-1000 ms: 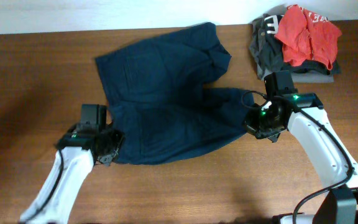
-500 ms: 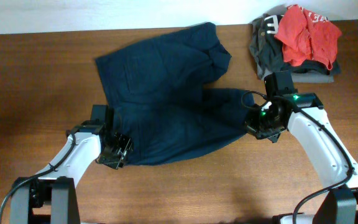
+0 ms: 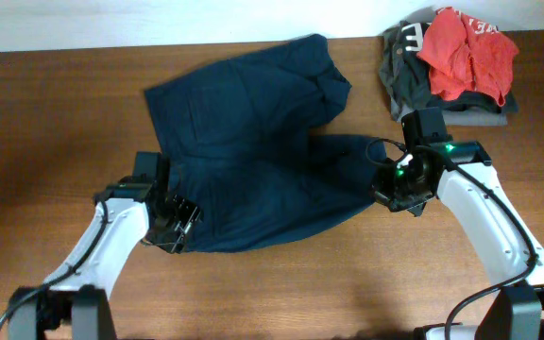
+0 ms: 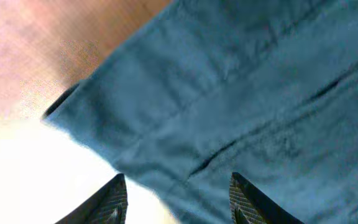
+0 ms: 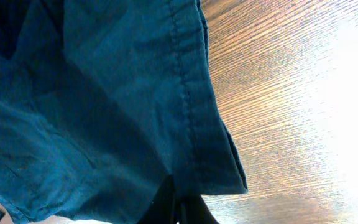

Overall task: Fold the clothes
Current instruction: 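Adjust the leg hems with both grippers, pulling them apart, then lift the leg hems with both grippers and fold them up toward the waistband, then lower the folded edge with both grippers and press it flat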

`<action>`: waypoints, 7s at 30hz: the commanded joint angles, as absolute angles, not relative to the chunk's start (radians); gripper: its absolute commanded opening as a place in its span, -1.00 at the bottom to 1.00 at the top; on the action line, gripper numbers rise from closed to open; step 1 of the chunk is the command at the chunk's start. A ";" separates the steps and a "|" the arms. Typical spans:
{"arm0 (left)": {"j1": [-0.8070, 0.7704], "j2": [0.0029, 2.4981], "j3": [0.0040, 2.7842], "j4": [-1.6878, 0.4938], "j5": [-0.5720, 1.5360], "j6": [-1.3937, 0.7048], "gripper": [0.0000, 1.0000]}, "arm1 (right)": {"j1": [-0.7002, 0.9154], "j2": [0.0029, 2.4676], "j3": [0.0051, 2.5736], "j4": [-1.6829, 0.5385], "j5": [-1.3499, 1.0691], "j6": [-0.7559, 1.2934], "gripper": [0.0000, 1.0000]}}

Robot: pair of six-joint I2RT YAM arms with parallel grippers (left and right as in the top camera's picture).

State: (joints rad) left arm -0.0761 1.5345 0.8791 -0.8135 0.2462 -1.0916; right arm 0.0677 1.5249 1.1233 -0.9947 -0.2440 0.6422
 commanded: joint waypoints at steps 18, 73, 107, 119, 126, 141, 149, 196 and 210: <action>-0.071 1.560 0.851 -0.860 0.066 -1.140 0.21 | 0.066 1.529 1.135 -0.984 -0.225 0.632 -0.92; -0.028 0.864 0.883 -1.083 -0.220 -1.031 -0.99 | 0.065 1.107 1.135 -1.054 -0.049 0.549 -0.92; -0.028 1.641 0.883 0.045 -0.535 -1.030 -0.91 | 0.203 1.869 1.136 0.100 -0.122 0.321 -0.85; -0.028 1.695 0.931 0.218 -0.412 -0.644 0.98 | 0.203 1.869 1.189 0.114 -0.182 0.186 0.98; -0.028 1.608 0.998 0.005 -0.208 -0.498 0.98 | 0.203 1.866 1.305 -0.170 -0.246 0.053 0.98; -0.027 1.627 1.004 -0.162 -0.142 -0.459 0.96 | 0.203 1.877 1.377 -0.348 -0.304 0.061 0.47; -0.023 1.626 1.004 -0.316 -0.127 -0.510 0.22 | 0.269 1.986 1.375 -0.335 -0.303 0.057 -0.90; 0.255 1.954 1.004 -0.005 0.295 0.015 0.25 | 0.255 2.180 1.375 -0.323 -0.225 0.037 -0.92; 0.203 1.836 1.005 -0.020 0.430 -0.065 -0.99 | 0.256 2.195 1.375 -0.379 -0.228 0.055 -0.92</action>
